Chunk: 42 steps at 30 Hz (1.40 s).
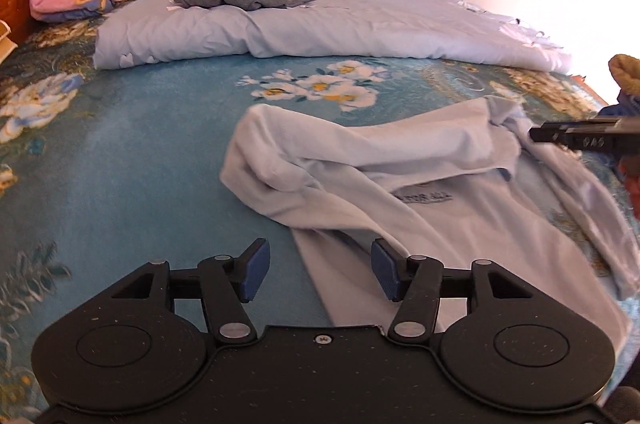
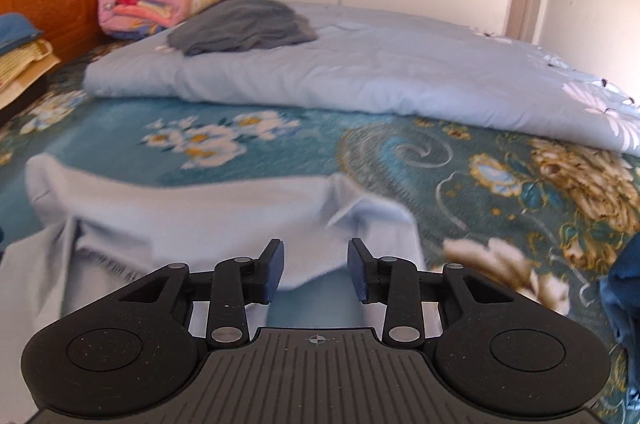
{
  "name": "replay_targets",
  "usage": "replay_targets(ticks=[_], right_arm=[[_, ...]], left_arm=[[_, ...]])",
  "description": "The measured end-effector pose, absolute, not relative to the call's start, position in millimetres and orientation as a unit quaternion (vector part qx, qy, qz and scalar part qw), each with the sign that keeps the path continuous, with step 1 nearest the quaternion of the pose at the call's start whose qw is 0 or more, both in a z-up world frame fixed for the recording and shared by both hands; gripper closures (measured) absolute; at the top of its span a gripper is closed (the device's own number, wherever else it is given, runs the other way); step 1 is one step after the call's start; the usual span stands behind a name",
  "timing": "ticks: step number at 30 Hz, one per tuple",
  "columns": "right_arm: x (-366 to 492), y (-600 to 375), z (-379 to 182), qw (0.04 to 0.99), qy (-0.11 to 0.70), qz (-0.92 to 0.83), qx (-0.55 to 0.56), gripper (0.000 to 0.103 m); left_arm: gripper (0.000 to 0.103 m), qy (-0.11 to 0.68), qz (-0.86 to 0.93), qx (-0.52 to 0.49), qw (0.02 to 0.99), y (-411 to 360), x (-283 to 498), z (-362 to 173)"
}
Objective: Fold clothes
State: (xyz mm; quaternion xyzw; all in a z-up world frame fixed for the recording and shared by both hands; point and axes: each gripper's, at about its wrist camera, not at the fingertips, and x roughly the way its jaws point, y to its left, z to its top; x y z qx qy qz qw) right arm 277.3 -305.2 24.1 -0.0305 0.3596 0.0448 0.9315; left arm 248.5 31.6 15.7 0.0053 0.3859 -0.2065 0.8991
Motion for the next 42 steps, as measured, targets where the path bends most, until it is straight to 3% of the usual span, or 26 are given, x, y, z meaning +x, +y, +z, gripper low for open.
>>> replay_targets(ticks=[15, 20, 22, 25, 27, 29, 42], right_arm=[[278.3, -266.0, -10.4, 0.914, 0.396, 0.085, -0.032, 0.065], [283.0, -266.2, -14.7, 0.916, 0.395, 0.073, -0.028, 0.067], [284.5, -265.6, -15.9, 0.916, 0.394, 0.07, -0.026, 0.076], [285.4, -263.5, -15.8, 0.917, 0.392, 0.063, -0.027, 0.088], [285.4, -263.7, -13.5, 0.92, 0.387, 0.06, -0.026, 0.091], [285.9, -265.3, -9.8, 0.922, 0.381, 0.057, -0.023, 0.093], [351.8, -280.3, 39.6, 0.944, 0.328, 0.031, -0.035, 0.095]], left_arm=[[0.042, 0.39, -0.235, -0.096, 0.885, 22.4, 218.3, 15.9], [0.035, 0.388, -0.245, -0.113, 0.881, 23.0, 217.0, 17.9], [0.035, 0.399, -0.238, -0.104, 0.879, 17.3, 220.6, 11.2], [0.046, 0.408, -0.241, -0.115, 0.873, 12.6, 223.7, 1.4], [0.08, 0.412, -0.24, -0.122, 0.871, 10.5, 226.0, -4.3], [0.103, 0.409, -0.229, -0.12, 0.875, 10.9, 228.4, -7.6], [0.103, 0.275, -0.095, -0.092, 0.952, 89.1, 301.6, 60.0]])
